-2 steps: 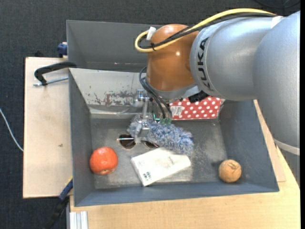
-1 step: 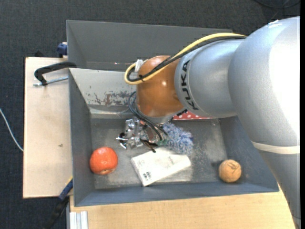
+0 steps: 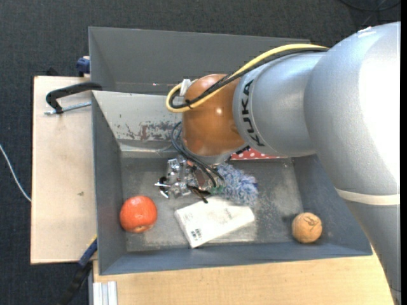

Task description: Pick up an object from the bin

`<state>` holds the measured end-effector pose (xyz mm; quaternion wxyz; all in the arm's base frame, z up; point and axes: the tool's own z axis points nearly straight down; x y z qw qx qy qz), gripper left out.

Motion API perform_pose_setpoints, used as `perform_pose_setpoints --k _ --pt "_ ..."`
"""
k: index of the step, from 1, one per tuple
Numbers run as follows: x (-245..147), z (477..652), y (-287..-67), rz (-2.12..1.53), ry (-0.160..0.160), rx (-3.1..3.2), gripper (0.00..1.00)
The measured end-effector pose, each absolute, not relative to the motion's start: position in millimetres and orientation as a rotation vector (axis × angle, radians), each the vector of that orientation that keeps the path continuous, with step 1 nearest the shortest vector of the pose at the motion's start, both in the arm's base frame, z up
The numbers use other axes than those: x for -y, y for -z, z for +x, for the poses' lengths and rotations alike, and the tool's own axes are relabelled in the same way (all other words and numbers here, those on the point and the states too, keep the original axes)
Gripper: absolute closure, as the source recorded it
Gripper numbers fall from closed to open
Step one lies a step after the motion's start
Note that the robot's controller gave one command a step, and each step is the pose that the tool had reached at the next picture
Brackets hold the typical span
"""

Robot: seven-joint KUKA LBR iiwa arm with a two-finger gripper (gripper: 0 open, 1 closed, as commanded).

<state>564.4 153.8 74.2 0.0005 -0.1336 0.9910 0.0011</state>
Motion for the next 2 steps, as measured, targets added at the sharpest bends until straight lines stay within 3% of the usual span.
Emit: perform_pose_setpoints --k 2 --pt "-151.9 562.6 -118.6 -0.439 -0.002 -3.112 1.00"
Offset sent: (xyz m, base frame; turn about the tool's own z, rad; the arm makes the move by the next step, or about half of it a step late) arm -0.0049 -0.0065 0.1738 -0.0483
